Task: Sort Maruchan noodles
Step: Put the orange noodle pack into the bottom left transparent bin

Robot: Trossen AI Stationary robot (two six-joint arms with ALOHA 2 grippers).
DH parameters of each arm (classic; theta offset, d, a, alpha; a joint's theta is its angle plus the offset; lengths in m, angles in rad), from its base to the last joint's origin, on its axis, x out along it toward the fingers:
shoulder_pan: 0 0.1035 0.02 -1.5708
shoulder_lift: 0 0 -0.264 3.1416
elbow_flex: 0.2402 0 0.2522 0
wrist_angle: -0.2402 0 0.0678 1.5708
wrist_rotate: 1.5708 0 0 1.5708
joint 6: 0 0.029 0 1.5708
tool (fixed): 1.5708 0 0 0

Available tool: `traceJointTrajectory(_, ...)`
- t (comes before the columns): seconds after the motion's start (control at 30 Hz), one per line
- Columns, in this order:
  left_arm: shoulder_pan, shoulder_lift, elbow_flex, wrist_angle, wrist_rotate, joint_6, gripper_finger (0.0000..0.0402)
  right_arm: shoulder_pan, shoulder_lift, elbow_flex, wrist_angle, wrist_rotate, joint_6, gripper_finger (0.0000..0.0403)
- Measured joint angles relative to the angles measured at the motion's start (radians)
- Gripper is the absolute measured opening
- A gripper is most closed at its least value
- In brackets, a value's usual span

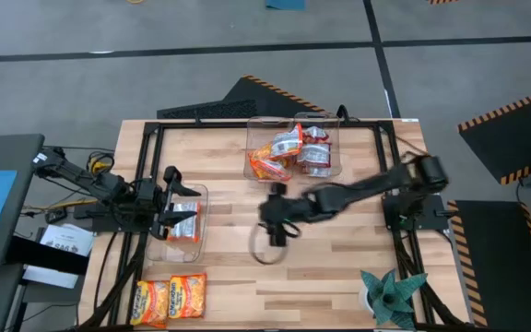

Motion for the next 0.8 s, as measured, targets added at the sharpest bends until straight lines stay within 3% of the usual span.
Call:
traceJointTrajectory(0.2, 0.004, 0.147, 0.000, 0.104, 0.011, -0.040, 0.0224, 0.138, -0.213, -0.371, 0.455, 0.197, 0.046, 0.0254)
traceJointTrajectory(0.3, 0.006, 0.284, 0.001, 0.220, 0.067, -0.053, 0.0224, 0.184, -0.262, -0.455, 0.581, 0.251, 0.009, 0.0254)
traceJointTrajectory(0.37, 0.008, 0.369, 0.047, 0.213, 0.148, -0.075, 0.0224, 0.198, -0.287, -0.481, 0.610, 0.283, -0.020, 0.0254)
traceJointTrajectory(0.43, 0.004, 0.424, 0.135, 0.073, 0.248, -0.158, 0.0224, 0.200, -0.300, -0.482, 0.606, 0.300, -0.033, 0.0254)
traceJointTrajectory(0.53, -0.030, 0.509, 0.303, -0.282, 0.359, -0.341, 0.0224, 0.196, -0.307, -0.482, 0.605, 0.301, -0.033, 0.0254)
traceJointTrajectory(0.67, -0.159, 0.651, 0.503, -0.679, 0.368, -0.499, 0.0224, 0.196, -0.307, -0.483, 0.598, 0.299, -0.033, 0.0254)
traceJointTrajectory(0.8, -0.327, 0.810, 0.635, -0.871, 0.371, -0.681, 0.0220, 0.196, -0.306, -0.483, 0.598, 0.297, -0.033, 0.0254)
